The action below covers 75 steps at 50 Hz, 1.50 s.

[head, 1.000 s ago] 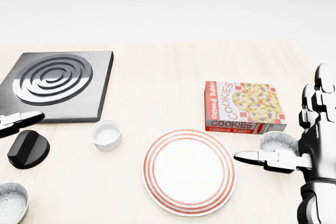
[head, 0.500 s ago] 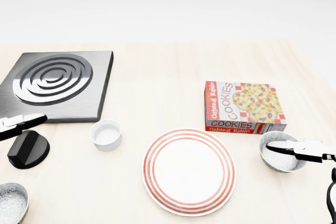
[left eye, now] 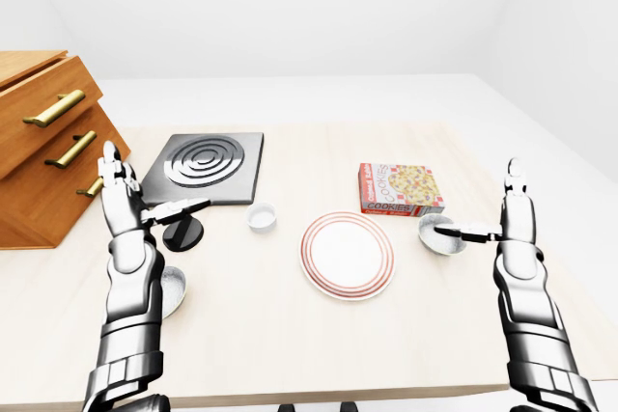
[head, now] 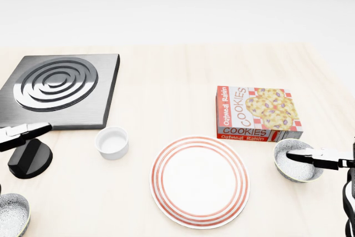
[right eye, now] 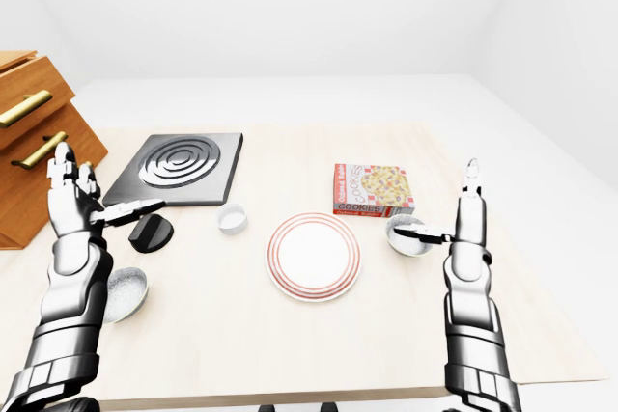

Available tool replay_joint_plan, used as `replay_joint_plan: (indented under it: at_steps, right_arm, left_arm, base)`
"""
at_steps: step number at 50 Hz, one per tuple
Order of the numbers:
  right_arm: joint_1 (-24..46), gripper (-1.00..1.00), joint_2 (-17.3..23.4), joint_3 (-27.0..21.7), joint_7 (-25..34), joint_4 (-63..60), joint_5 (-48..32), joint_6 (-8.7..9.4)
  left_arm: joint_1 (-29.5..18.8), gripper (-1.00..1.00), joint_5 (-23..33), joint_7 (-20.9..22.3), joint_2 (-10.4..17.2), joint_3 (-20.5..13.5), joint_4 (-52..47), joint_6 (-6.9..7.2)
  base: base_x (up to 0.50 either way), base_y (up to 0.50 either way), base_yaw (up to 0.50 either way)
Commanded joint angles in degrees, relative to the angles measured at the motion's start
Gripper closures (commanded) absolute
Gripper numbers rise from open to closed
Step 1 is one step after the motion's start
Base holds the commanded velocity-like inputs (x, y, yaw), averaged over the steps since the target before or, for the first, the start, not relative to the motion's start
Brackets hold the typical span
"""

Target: Pick the akita bowl next to the plate and place it on the plate.

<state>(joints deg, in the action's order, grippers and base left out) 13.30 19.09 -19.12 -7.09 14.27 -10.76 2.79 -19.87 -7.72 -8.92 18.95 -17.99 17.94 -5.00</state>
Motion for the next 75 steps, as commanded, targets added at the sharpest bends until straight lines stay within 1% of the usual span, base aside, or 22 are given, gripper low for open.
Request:
replay_joint_plan:
  at_steps: [1,4,5,10,17,18,21,27,29,32,35,39,43,44,52,57,65,71,75]
  right_arm:
    - [1.8,-1.0,1.4,1.9,-1.8,6.7,-1.4,-4.17]
    - [2.5,-1.0,1.8,2.9,-2.8,9.3,-4.1,-7.13]
    - [2.8,-1.0,2.1,3.3,-3.4,10.7,-5.4,-7.79]
    - [2.8,-1.0,2.9,3.5,-3.9,10.8,-8.8,-7.79]
    - [2.5,-1.0,3.4,2.9,-3.5,9.5,-11.1,-7.79]
    - [3.0,-1.0,4.4,2.9,-4.2,10.6,-12.4,-7.79]
    - [3.7,-1.0,5.6,2.4,-4.2,11.3,-13.5,-7.79]
    - [4.5,-1.0,6.7,2.3,-4.9,12.8,-15.3,-7.79]
    - [4.1,-1.0,6.6,2.1,-4.4,11.6,-15.5,-7.79]
    - [3.4,-1.0,6.4,1.8,-3.4,9.8,-15.6,-7.79]
    - [2.1,-1.0,6.1,1.0,-1.3,5.9,-15.7,-7.79]
    - [1.1,-1.0,6.0,0.0,0.9,2.0,-16.0,-7.79]
    - [0.9,-1.0,5.8,-0.3,1.6,1.1,-16.1,-7.79]
    - [0.2,-1.0,5.7,-0.3,2.3,-1.0,-16.7,-7.79]
    - [-5.3,-1.0,2.5,-2.5,8.6,-12.8,-17.8,-7.79]
    - [-5.9,-1.0,1.9,-3.6,11.2,-16.0,-18.4,-7.79]
    - [-6.4,-1.0,2.1,-4.6,12.6,-17.1,-19.5,-7.79]
    - [-7.8,-1.0,2.3,-6.6,15.1,-20.3,-19.7,-7.79]
    - [-9.7,-1.0,1.6,-8.2,16.8,-23.3,-19.7,-7.79]
  left_arm:
    - [0.0,-1.0,0.1,-0.1,0.0,0.1,0.4,0.0]
    - [-0.1,-1.0,0.2,-0.1,0.0,0.2,0.8,0.0]
    - [-0.1,-1.0,0.2,-0.1,0.0,0.2,0.5,0.0]
    - [-0.4,-1.0,0.1,-0.1,0.1,0.2,1.4,0.0]
    - [-0.2,-1.0,0.3,-0.1,0.0,0.2,0.9,0.0]
    - [-0.5,-1.0,0.4,-0.1,0.1,0.2,1.8,0.0]
    - [-0.3,-1.0,0.4,-0.2,0.0,0.4,1.8,0.0]
    - [-0.4,-1.0,0.6,-0.1,0.0,0.4,2.4,0.0]
    - [-0.3,-1.0,0.6,-0.2,0.0,0.4,2.1,0.0]
    - [-0.1,-1.0,0.7,-0.2,-0.1,0.5,1.9,0.0]
    - [-0.6,-1.0,0.8,-0.1,0.0,0.5,3.4,0.0]
    - [-0.4,-1.0,0.8,-0.2,-0.1,0.6,2.7,0.0]
    - [-0.7,-1.0,0.9,-0.1,0.0,0.6,3.9,0.0]
    - [-1.1,-1.0,1.0,0.0,0.1,0.7,5.8,0.0]
    - [-1.1,-1.0,0.9,-0.2,0.2,0.9,6.2,0.0]
    - [-1.1,-1.0,1.0,-0.2,0.2,0.9,6.4,0.0]
    - [-1.3,-1.0,1.0,-0.3,0.3,1.0,7.2,0.0]
    - [-1.3,-1.0,1.1,-0.4,0.2,1.1,7.1,0.0]
    - [-1.3,-1.0,1.1,-0.3,0.2,1.1,7.3,0.0]
  base:
    - [0.0,0.0,0.0]
    - [0.0,0.0,0.0]
    - [0.0,0.0,0.0]
    - [0.0,0.0,0.0]
    - [0.0,0.0,0.0]
    - [0.0,0.0,0.0]
    - [0.0,0.0,0.0]
    - [0.0,0.0,0.0]
    - [0.0,0.0,0.0]
    - [0.0,0.0,0.0]
    - [0.0,0.0,0.0]
    - [0.0,0.0,0.0]
    - [0.0,0.0,0.0]
    - [0.0,0.0,0.0]
    - [0.0,0.0,0.0]
    - [0.0,0.0,0.0]
    - [0.0,0.0,0.0]
    - [0.0,0.0,0.0]
    - [0.0,0.0,0.0]
